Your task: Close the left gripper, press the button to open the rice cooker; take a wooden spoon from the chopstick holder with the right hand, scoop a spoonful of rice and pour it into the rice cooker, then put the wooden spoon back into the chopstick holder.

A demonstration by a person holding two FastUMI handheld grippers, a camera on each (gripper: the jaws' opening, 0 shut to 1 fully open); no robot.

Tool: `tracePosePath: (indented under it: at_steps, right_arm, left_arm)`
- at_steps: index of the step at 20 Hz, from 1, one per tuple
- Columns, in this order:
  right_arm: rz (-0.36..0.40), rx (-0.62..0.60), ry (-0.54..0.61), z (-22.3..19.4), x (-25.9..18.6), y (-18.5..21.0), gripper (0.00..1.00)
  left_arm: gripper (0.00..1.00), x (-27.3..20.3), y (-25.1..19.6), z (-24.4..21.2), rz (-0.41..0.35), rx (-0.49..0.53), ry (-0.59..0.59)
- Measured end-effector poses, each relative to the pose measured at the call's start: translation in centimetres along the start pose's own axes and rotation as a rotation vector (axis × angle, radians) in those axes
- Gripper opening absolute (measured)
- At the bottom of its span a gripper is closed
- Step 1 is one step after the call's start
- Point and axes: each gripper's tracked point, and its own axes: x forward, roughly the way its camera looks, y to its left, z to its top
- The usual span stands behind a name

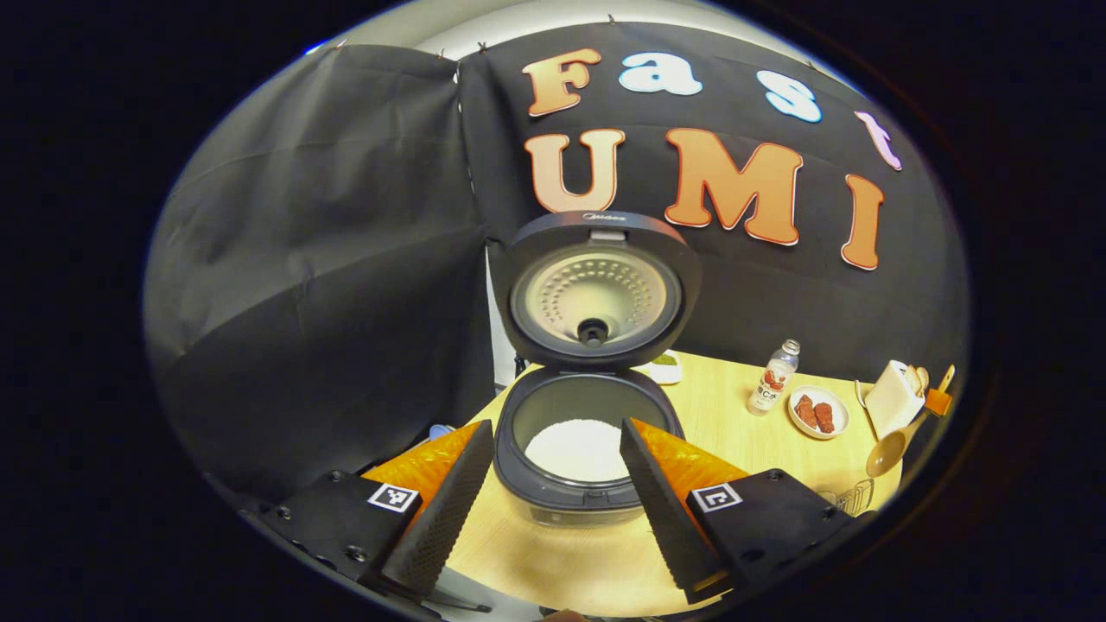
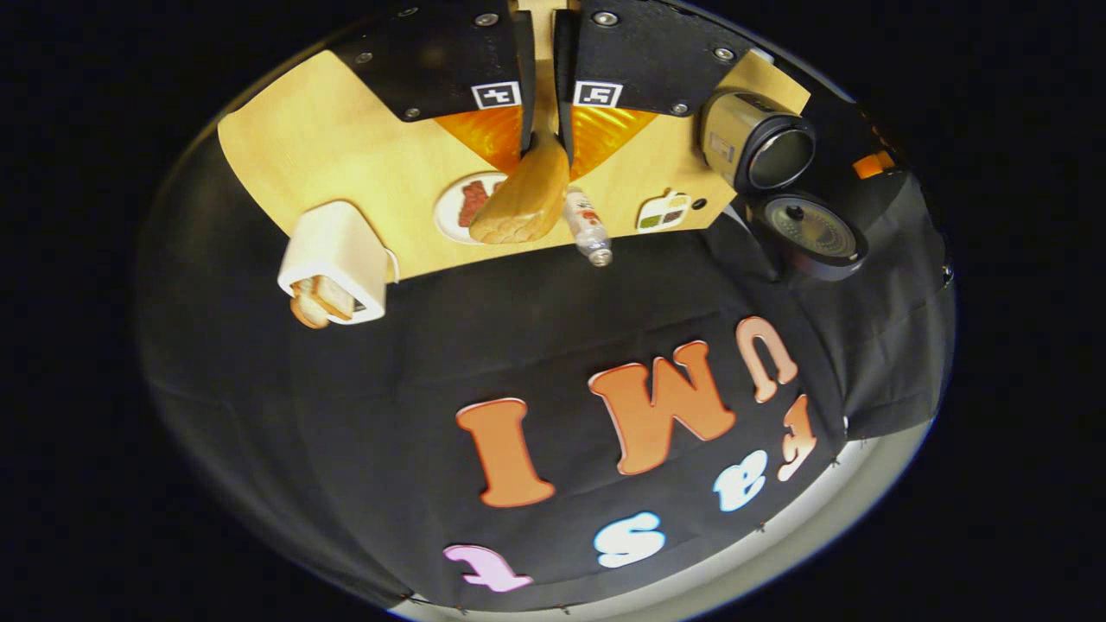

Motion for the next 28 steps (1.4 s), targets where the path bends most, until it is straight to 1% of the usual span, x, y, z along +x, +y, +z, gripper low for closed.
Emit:
tracePosePath:
  at_steps: [1, 3, 4, 5, 6, 9, 12, 13, 15, 17, 18, 20, 23, 25, 26, 27, 28]
  right_arm:
    - [-0.017, 0.023, 0.009, -0.4, -0.3, -1.1, 0.08]
    - [-0.037, 0.073, 0.03, -1.0, -0.9, -2.8, 0.08]
    - [-0.045, 0.088, 0.033, -0.7, -0.8, -3.6, 0.08]
    - [-0.057, 0.096, 0.031, -0.9, -1.1, -4.5, 0.08]
    - [-0.072, 0.101, 0.028, -1.3, -1.1, -5.3, 0.08]
    - [-0.1, 0.147, 0.059, -4.0, -1.2, -7.0, 0.08]
    - [-0.111, 0.18, 0.093, -7.2, -0.6, -7.7, 0.08]
    - [-0.106, 0.199, 0.099, -7.9, -0.4, -7.6, 0.08]
    - [-0.1, 0.223, 0.112, -9.1, 0.3, -7.3, 0.1]
    - [-0.093, 0.224, 0.136, -10.2, 0.5, -7.1, 0.13]
    - [-0.097, 0.219, 0.148, -10.6, 0.5, -7.2, 0.14]
    - [-0.114, 0.203, 0.198, -11.8, 0.2, -7.5, 0.16]
    - [-0.105, 0.2, 0.202, -10.7, -0.5, -7.6, 0.2]
    - [-0.108, 0.182, 0.191, -9.6, -1.3, -8.0, 0.26]
    - [-0.113, 0.168, 0.178, -8.8, -2.0, -8.2, 0.51]
    - [-0.123, 0.15, 0.163, -7.9, -2.5, -8.6, 0.51]
    - [-0.127, 0.128, 0.142, -6.8, -3.2, -8.7, 0.64]
  left_arm:
    - [0.99, 0.1, -0.5, 0.3, -0.003, 0.003, -0.007]
    - [1.0, 0.0, -1.2, 1.0, -0.008, 0.002, -0.012]
    - [1.0, -0.1, -1.3, 1.3, -0.007, 0.002, -0.013]
    - [0.97, -0.1, -1.4, 1.5, -0.005, 0.001, -0.014]
    - [0.98, 0.0, -1.5, 1.7, 0.0, -0.004, -0.013]
    - [0.99, 0.0, -1.5, 2.7, 0.007, -0.046, -0.011]
    - [0.99, 0.0, -1.3, 4.8, 0.008, -0.097, -0.035]
    - [1.0, -0.1, -1.3, 5.6, 0.011, -0.108, -0.046]
    - [0.98, 0.0, -0.9, 6.9, 0.027, -0.112, -0.062]
    - [0.99, 0.5, -0.7, 8.5, 0.034, -0.115, -0.075]
    - [0.97, 0.6, -0.5, 9.4, 0.036, -0.12, -0.086]
    - [0.99, 1.0, -0.5, 11.5, 0.034, -0.121, -0.11]
    - [0.97, 2.0, -1.0, 15.1, 0.016, -0.117, -0.156]
    - [0.99, 3.0, -0.4, 17.2, 0.038, -0.145, -0.178]
    - [0.99, 3.7, -0.6, 18.5, 0.035, -0.159, -0.197]
    - [0.97, 4.5, -1.1, 19.2, 0.031, -0.161, -0.197]
    - [0.99, 5.4, -1.6, 20.3, 0.022, -0.154, -0.208]
